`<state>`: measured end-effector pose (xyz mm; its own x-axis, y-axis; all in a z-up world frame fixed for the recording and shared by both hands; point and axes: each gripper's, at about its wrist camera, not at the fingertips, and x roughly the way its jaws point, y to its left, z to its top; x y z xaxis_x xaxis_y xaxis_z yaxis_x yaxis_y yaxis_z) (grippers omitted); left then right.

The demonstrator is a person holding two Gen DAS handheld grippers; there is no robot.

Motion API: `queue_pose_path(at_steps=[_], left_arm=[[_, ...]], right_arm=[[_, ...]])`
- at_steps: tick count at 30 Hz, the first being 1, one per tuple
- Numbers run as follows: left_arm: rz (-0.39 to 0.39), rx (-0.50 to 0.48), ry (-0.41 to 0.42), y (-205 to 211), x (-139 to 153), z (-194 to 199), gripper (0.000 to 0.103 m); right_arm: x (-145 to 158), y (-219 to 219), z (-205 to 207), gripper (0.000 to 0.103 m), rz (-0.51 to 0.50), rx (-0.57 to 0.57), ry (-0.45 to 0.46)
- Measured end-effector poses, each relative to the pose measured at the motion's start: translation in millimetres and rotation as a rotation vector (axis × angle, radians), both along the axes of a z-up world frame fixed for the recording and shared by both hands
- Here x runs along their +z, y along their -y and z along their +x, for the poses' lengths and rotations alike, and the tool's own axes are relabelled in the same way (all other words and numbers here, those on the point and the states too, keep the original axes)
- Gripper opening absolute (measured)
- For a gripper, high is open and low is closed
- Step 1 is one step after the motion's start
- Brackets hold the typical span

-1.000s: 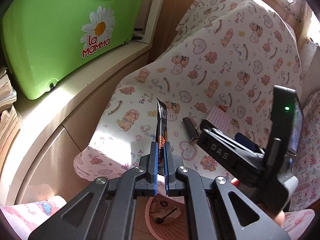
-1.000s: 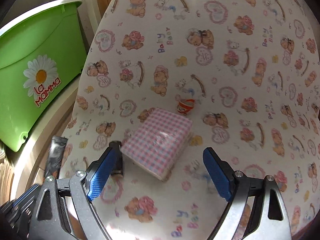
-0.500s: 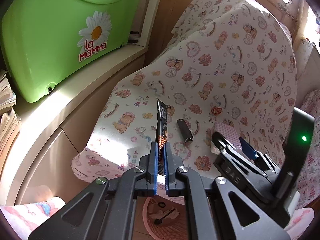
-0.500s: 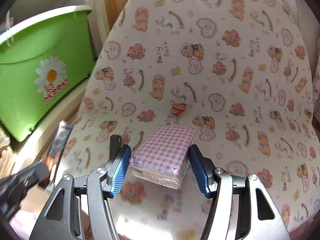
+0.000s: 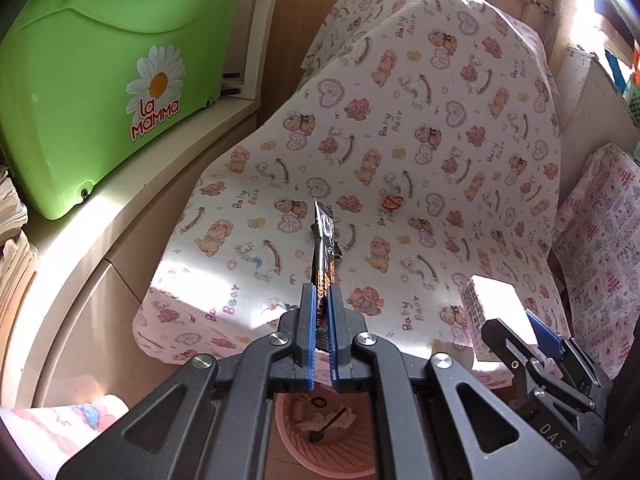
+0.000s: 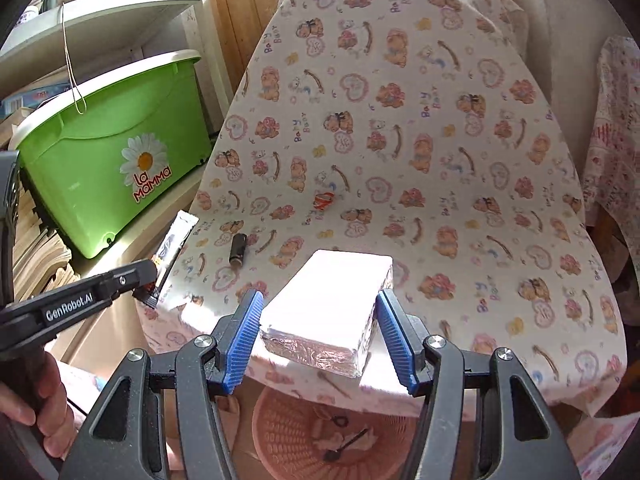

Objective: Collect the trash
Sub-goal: 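Grasp the pink checkered box with the right tool while the left tool holds the packet, then lower the packet and pink box over the pink wastebasket, opening the left tool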

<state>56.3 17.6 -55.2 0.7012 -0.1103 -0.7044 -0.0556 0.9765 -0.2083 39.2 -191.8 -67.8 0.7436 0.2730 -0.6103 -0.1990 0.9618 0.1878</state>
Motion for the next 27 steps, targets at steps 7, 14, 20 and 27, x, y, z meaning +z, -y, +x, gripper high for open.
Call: queue_pose_path(at_steps=[7, 14, 20, 27], left_arm=[[0.1, -0.132, -0.021, 34.6, -4.0, -20.0, 0.004], [0.104, -0.208, 0.021, 52.0, 10.8, -41.3, 0.005], [0.004, -0.219, -0.094, 46.0, -19.8, -58.8, 0.005], [-0.009, -0.232, -0.271, 55.2, -56.4, -47.4, 0.004]], right_arm=[[-5.1, 22.8, -40.9, 0.061, 0.065, -0.013, -0.069], [-1.6, 32.9, -70.2, 0.061, 0.072, -0.015, -0.091], [-32.0, 39.6, -69.1, 0.061, 0.075, -0.042, -0.212], [-51.6, 32.7, -61.6, 0.061, 0.111, -0.018, -0.3]])
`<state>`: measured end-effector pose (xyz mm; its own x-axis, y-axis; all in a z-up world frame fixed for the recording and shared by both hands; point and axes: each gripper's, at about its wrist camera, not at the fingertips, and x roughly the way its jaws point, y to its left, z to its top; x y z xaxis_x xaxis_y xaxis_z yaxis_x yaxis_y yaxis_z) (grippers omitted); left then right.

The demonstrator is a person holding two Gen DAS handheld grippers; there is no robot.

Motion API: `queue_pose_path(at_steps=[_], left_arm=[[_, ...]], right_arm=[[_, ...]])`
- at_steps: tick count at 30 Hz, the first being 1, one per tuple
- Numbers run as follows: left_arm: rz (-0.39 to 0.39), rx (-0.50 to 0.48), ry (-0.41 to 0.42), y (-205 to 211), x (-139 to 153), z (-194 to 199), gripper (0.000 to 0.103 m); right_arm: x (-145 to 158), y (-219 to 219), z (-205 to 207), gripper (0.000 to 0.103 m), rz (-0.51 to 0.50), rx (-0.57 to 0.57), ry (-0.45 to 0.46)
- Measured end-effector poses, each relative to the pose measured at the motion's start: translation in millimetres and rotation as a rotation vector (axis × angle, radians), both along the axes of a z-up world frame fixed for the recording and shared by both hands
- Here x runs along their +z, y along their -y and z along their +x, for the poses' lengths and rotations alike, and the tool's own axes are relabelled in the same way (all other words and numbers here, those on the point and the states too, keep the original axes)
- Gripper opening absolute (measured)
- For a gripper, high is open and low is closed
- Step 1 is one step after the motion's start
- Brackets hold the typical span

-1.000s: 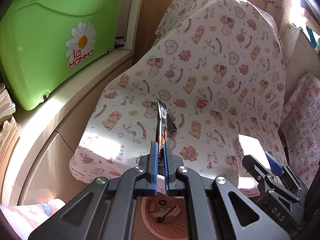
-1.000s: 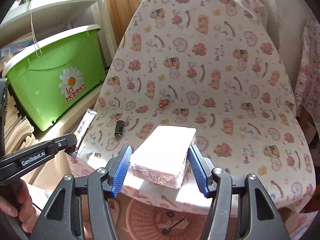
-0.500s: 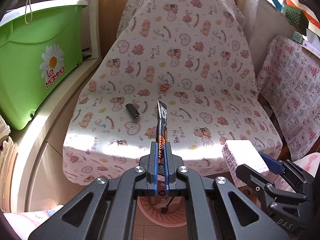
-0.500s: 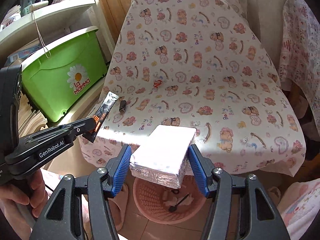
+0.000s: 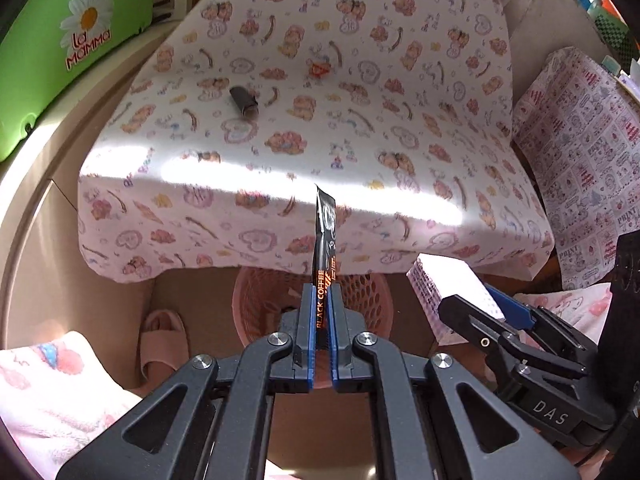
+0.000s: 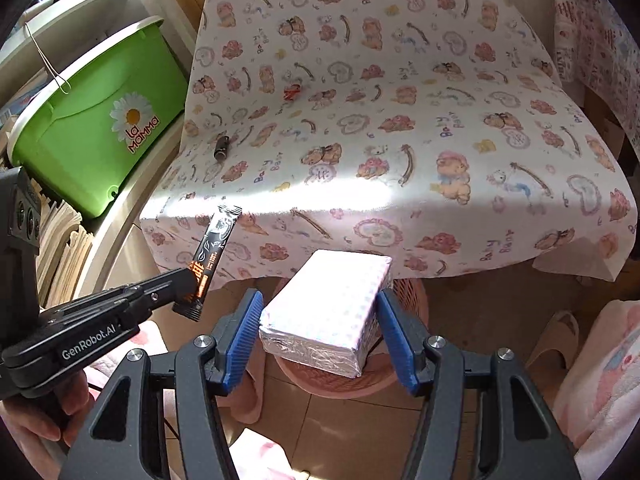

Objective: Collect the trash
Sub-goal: 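Lower the packet and pink box over the pink wastebasket, opening the left tool, then open the right tool to drop the pink box into the wastebasket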

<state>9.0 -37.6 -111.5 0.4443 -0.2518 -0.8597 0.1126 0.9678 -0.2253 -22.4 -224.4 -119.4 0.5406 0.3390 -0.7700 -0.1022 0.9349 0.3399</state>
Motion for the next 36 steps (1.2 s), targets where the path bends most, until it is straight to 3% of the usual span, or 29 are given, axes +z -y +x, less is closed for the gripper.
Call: queue_pose_path(at_steps=[6, 14, 21, 25, 29, 36], left_arm=[[0.003, -0.042, -0.164, 11.0, -40.0, 5.1, 0.002], [-0.002, 0.009, -0.237, 9.2, -69.6, 23.7, 0.001], [-0.002, 0.065, -0.397, 7.8, -133.3, 37.6, 0.001], [0.036, 0.058, -0.441, 7.9, -160.5, 43.7, 0.002], [0.015, 0.084, -0.502, -1.3, -187.3, 43.0, 0.002], [0.018, 0.07, -0.501, 3.4, -202.9, 42.9, 0.004]], right_arm=[[-30.0, -3.4, 9.2, 0.061, -0.032, -0.006, -0.078], [-88.7, -7.7, 31.5, 0.061, -0.036, -0.014, -0.209], [-149.1, -8.5, 51.8, 0.061, -0.054, -0.032, -0.315], [-176.9, -9.7, 59.6, 0.061, -0.068, -0.026, -0.362], [-196.6, -11.8, 66.6, 0.061, -0.072, -0.017, -0.386], [-213.6, -12.7, 76.2, 0.062, -0.058, -0.01, -0.386]])
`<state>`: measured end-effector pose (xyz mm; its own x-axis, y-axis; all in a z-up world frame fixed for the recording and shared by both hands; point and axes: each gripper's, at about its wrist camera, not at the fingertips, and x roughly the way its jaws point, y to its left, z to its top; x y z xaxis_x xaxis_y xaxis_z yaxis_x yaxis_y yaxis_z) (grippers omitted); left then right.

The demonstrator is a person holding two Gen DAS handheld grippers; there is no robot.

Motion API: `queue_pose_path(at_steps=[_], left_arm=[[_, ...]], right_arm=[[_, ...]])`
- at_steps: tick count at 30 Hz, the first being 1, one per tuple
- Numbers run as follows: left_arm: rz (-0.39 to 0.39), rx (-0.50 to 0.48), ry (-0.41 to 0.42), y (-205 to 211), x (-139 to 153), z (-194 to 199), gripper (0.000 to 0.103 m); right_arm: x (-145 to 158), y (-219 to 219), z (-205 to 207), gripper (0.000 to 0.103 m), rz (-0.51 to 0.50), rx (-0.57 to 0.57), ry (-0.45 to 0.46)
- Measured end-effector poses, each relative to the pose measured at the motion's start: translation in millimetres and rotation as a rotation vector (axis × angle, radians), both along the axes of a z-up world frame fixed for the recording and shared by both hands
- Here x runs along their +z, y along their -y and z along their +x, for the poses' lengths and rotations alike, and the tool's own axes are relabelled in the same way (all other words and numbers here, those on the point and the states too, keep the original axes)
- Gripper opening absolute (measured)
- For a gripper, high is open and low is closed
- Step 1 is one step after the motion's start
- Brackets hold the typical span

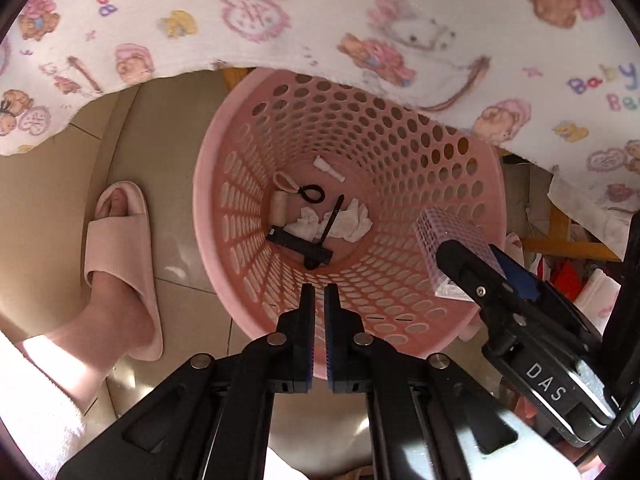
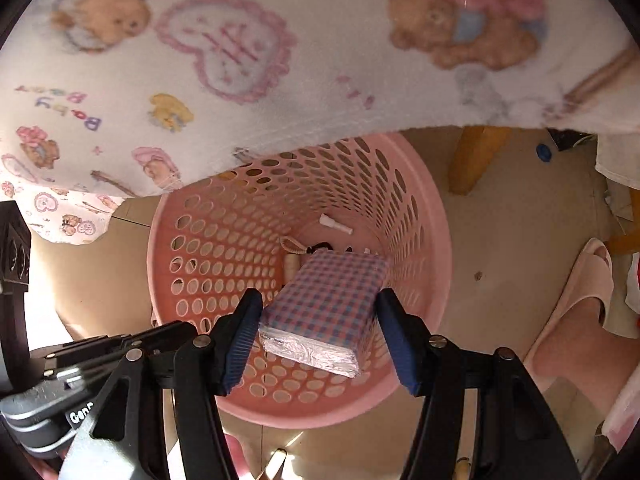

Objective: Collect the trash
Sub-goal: 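Open the right tool to drop the pink box into the wastebasket, then raise both tools back up toward the remaining items on the seat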

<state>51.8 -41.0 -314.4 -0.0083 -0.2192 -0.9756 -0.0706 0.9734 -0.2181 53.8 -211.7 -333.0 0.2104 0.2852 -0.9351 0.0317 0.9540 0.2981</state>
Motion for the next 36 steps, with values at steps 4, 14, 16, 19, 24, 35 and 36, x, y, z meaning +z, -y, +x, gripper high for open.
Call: queue_pose_path(at_steps=[4, 14, 16, 19, 24, 35, 36], left_arm=[[0.066, -0.017, 0.007, 3.8, 1.0, 1.0, 0.046], [0.124, -0.014, 0.052, -0.1, 12.3, 1.5, 0.069], [0.125, -0.024, 0.04, 0.6, 9.8, 1.1, 0.07], [0.137, -0.03, 0.019, 0.6, 6.6, -0.8, 0.071], [0.156, -0.023, 0.016, -1.2, 15.7, -5.0, 0.071], [0.173, 0.032, 0.171, -12.8, 81.2, -9.4, 0.076], [0.183, 0.034, 0.195, -13.6, 87.7, -10.1, 0.08]], right_arm=[[-8.3, 10.2, 0.6, 0.063, 0.013, -0.041, -0.027], [0.5, 29.0, 0.7, 0.077, 0.059, -0.123, -0.022], [2.2, 28.6, -0.7, 0.077, 0.049, -0.12, -0.019], [4.7, 20.9, 0.7, 0.077, 0.042, -0.115, -0.015], [15.3, 16.5, -5.6, 0.077, 0.023, -0.115, 0.016], [89.3, 10.8, -20.9, 0.077, 0.003, -0.146, 0.156], [98.1, 12.1, -23.1, 0.077, 0.001, -0.146, 0.178]])
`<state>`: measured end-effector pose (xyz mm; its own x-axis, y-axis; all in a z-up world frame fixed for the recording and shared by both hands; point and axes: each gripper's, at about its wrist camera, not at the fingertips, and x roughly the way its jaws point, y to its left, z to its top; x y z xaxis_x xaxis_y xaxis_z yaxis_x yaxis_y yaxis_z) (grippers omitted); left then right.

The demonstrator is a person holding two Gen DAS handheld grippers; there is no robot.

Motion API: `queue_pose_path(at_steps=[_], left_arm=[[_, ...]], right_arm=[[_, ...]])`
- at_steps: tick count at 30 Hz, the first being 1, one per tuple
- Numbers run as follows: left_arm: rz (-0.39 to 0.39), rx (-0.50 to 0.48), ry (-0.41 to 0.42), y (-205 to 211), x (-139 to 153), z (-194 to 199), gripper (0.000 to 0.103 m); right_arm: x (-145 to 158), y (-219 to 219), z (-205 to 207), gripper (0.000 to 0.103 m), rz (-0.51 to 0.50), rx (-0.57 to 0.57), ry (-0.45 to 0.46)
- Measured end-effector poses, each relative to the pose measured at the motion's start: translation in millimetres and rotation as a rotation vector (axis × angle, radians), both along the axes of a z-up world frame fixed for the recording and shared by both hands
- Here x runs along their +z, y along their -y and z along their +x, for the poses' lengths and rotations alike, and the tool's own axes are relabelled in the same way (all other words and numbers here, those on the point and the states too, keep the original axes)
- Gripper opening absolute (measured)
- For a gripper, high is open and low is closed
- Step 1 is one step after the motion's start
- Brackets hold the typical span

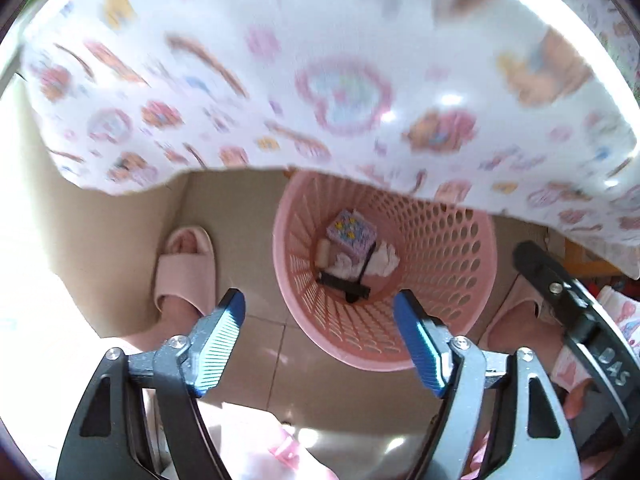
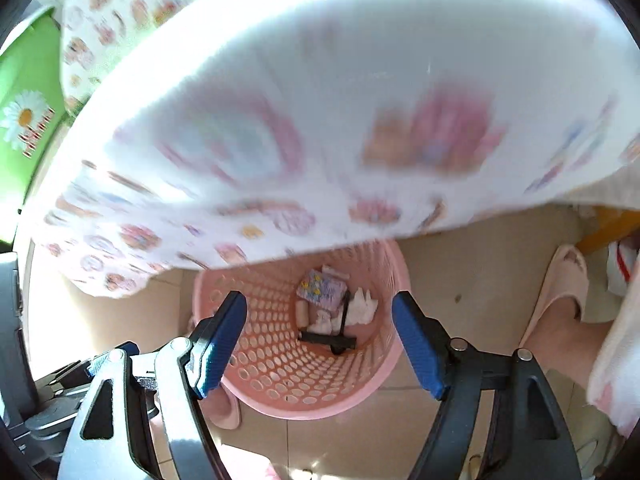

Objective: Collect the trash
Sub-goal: 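Raise both tools back up toward the remaining items on the seat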

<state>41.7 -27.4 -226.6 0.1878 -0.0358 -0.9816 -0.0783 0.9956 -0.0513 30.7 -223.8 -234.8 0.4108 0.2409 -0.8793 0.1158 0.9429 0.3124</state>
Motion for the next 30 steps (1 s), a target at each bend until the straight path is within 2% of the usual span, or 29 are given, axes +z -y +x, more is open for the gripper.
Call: queue_pose_path(at_steps=[1, 5, 8, 10, 14, 18, 21, 26, 28, 30], left_arm=[[0.014, 0.0, 0.026, -0.2, 7.0, -0.8, 0.084], [0.023, -0.016, 0.114, 1.5, 33.9, -3.7, 0.085], [0.003, -0.017, 0.173, 0.1, 52.5, -5.9, 0.089], [0.003, -0.012, 0.211, -1.8, 63.5, -5.7, 0.091], [0.05, -0.006, 0.287, -3.4, 86.8, -4.6, 0.092], [0.1, 0.01, 0.385, -8.9, 110.7, -10.2, 0.093], [0.093, 0.027, 0.438, -14.6, 125.5, -13.1, 0.093], [0.106, 0.019, 0.478, -16.8, 141.2, -19.4, 0.094], [0.1, 0.001, 0.502, -17.7, 147.4, -25.8, 0.094], [0.104, -0.014, 0.515, -17.5, 153.7, -27.7, 0.094]], right_arm=[[7.0, 2.4, -2.5, 0.077, -0.008, -0.001, 0.015], [36.5, 6.9, -10.5, 0.077, 0.012, -0.013, 0.054], [58.8, 10.0, -12.6, 0.077, -0.054, -0.013, 0.072], [74.8, 7.0, -15.7, 0.077, -0.07, 0.0, 0.117], [102.2, 5.9, -18.7, 0.077, -0.106, 0.015, 0.176], [115.7, 3.8, -18.6, 0.077, -0.111, 0.013, 0.22], [126.3, 6.8, -20.8, 0.077, -0.121, 0.005, 0.253], [140.0, 3.8, -27.3, 0.077, -0.168, 0.022, 0.321], [144.8, 2.7, -28.7, 0.079, -0.177, 0.023, 0.346], [149.8, 3.2, -29.5, 0.086, -0.173, 0.018, 0.368]])
